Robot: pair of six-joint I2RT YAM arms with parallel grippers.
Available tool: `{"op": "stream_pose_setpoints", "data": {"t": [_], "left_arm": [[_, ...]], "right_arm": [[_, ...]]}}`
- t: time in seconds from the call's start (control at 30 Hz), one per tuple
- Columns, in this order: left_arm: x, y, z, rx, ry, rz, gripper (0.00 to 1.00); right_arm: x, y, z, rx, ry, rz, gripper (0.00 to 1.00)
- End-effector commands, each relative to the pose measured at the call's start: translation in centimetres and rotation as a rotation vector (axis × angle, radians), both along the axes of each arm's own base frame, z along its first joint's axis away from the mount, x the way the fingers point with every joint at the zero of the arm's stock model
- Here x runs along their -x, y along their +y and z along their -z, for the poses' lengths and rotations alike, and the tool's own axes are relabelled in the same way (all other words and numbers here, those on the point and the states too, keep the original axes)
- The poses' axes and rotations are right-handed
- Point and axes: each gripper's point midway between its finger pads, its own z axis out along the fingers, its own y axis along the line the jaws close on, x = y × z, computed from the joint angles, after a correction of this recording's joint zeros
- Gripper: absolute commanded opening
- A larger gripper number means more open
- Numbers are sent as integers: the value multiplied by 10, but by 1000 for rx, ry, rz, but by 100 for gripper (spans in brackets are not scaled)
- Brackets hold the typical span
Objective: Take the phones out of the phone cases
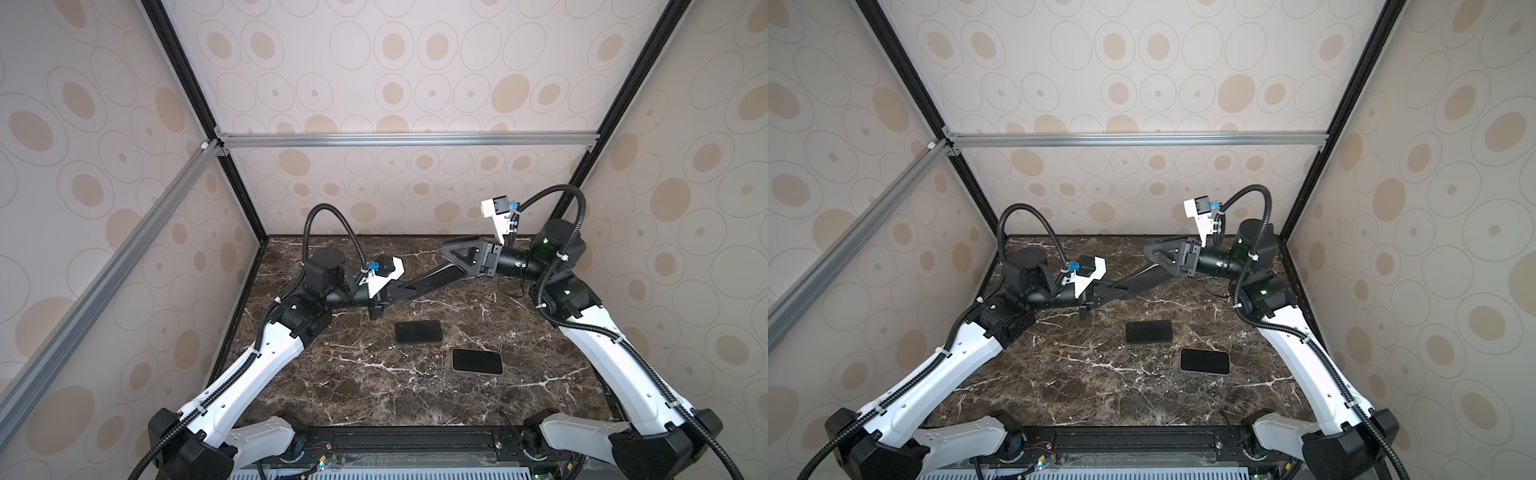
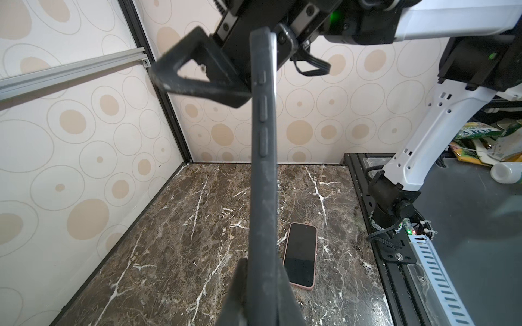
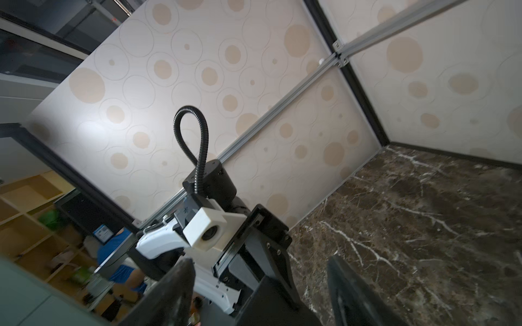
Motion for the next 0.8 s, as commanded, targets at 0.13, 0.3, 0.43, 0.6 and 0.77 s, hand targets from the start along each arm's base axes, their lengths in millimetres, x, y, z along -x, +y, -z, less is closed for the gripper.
{"op": "stream_pose_setpoints", "data": {"t": [0.13,0.3,0.43,0.6,0.77], "left_arm": [[7,7,-69,246,3,-32,0],[7,15,-110,411,99,-48,0],[2,21,-126,536,215,-70,0],[18,15,-138,569,260,72,0],[23,13,-135,568,264,119,0]], "right_arm": [[-5,-50,-7,34,-224,393,76],[2,-60,3,40,-297,441,76],[11,-48,10,22,-347,349,76],[19,-23,11,-37,-366,154,72],[36,-1,-11,-112,-424,-22,70]]}}
